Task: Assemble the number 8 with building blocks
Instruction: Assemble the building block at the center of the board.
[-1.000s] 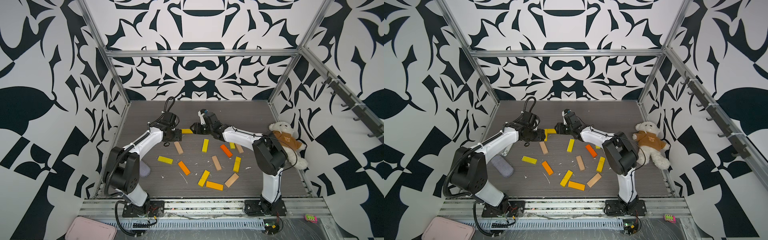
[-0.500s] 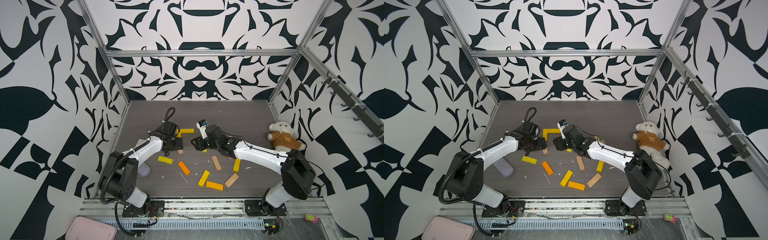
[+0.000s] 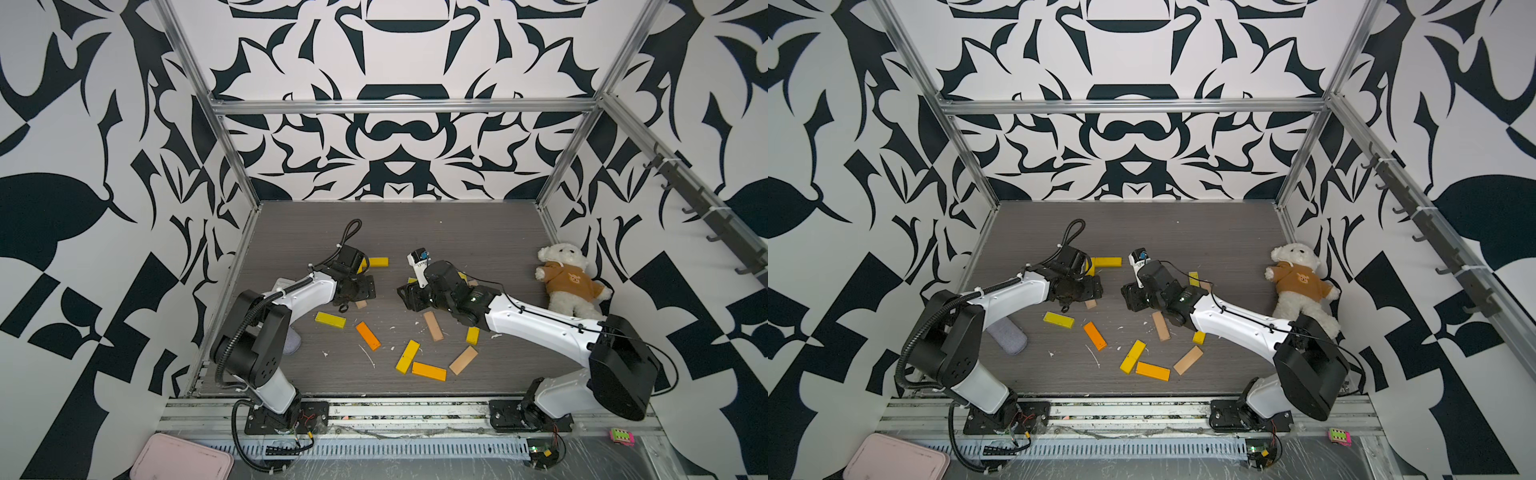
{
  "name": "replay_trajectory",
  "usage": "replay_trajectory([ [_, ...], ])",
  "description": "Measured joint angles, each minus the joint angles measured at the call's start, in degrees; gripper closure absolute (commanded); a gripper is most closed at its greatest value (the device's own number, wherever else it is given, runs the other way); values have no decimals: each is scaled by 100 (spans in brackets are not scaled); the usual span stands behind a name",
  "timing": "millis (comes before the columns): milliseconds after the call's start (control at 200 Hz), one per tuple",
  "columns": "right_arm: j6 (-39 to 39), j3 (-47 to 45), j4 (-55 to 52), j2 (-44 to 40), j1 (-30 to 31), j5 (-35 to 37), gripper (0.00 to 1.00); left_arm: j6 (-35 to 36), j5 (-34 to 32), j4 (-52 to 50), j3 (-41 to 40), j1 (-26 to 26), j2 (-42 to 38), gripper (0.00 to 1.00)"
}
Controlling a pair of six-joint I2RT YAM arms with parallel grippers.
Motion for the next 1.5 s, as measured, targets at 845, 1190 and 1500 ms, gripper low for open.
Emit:
replay_trajectory([
  [845,-221,2063,-236,2736,955,621,37,72,273,-686,-1268,1515,-3565,1],
  [1190,-203,2942,-535,3805,955,671,44,190,809,-1582,-1279,2378,-4339,1],
  [1500,-258,3495,-739,4295,955,868,53,234,1093,-1585,-1285,2402,-4336,1],
])
